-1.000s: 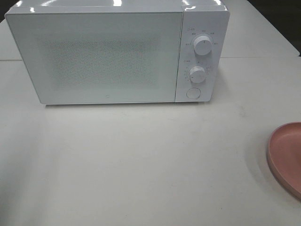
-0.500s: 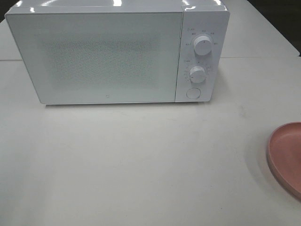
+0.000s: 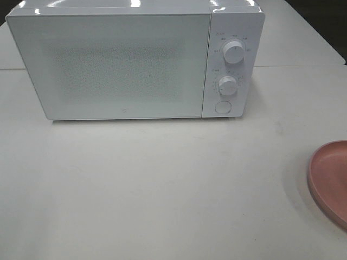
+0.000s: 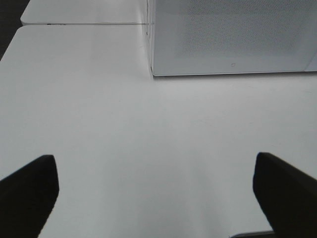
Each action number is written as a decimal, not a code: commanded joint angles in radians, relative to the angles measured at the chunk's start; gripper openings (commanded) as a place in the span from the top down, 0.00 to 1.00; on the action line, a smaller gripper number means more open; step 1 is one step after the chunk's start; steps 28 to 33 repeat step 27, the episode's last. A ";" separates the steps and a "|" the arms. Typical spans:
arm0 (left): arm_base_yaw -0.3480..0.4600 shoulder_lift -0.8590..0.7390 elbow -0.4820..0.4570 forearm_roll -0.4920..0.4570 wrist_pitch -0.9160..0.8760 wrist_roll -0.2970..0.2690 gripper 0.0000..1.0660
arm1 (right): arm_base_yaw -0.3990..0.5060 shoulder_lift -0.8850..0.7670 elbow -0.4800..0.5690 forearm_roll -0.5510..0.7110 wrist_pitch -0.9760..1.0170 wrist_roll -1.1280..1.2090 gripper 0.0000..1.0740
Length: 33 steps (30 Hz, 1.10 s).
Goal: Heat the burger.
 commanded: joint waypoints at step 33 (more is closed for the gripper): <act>-0.001 -0.017 0.003 0.002 -0.008 -0.008 0.06 | -0.004 -0.023 0.005 0.002 -0.013 -0.001 0.30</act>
